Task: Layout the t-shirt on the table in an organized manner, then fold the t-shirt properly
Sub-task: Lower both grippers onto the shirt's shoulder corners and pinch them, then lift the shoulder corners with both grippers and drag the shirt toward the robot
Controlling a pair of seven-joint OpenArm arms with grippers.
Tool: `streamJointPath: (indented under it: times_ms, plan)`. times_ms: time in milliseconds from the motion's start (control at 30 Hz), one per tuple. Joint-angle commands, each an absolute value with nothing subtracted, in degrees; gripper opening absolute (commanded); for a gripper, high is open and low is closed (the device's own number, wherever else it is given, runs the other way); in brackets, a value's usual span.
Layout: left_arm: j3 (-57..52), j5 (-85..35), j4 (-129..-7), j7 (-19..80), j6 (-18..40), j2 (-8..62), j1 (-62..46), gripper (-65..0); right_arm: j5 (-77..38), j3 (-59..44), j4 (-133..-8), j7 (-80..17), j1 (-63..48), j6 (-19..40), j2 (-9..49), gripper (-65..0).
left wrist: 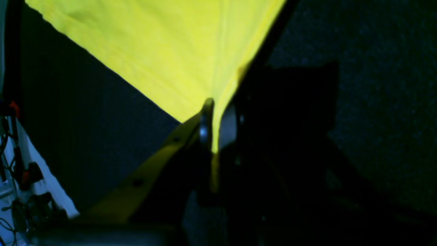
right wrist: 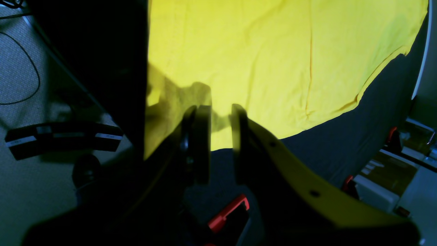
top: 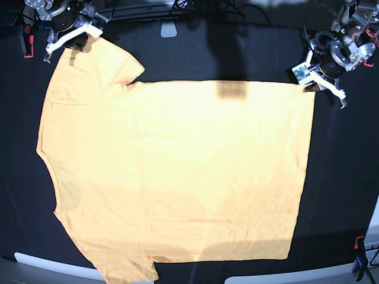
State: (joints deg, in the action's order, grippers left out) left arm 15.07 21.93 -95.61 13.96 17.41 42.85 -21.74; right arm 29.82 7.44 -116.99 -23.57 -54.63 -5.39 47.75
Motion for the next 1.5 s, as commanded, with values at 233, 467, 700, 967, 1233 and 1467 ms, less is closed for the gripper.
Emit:
streamJointPath:
  times_ms: [233, 467, 700, 967, 1233, 1467]
  plan:
    - [14.7, 22.4, -96.6, 15.2, 17.1, 43.9, -21.8, -65.0, 36.0, 7.1, -117.9, -23.1, -54.9, -12.2, 48.6, -51.7]
    - [14.7, 21.8, -99.2, 14.9, 17.2, 47.1, -21.8, -65.0, 35.6, 7.1, -117.8, -22.1, -54.9, -4.4, 52.0, -33.6]
    - [14.7, 21.8, -99.4, 14.0, 17.2, 48.2, -21.8, -65.0, 36.9, 7.1, -115.9, -23.4, -50.2, 4.7, 51.9, -33.6]
    - [14.7, 21.8, -99.4, 13.6, 17.2, 48.0, -21.8, -65.0, 38.3, 7.1, -109.3, -23.3, -46.6, 8.7, 52.1, -33.8]
    - [14.7, 21.9, -99.4, 13.6, 17.1, 46.3, -21.7, -65.0, 41.8, 7.2, -107.6, -21.5, -46.0, 10.3, 53.0, -33.8]
    - [14.7, 21.9, -99.4, 13.6, 17.1, 46.4, -21.8, -65.0, 39.6, 10.1, -107.6, -21.3, -40.5, 9.9, 52.8, -37.5]
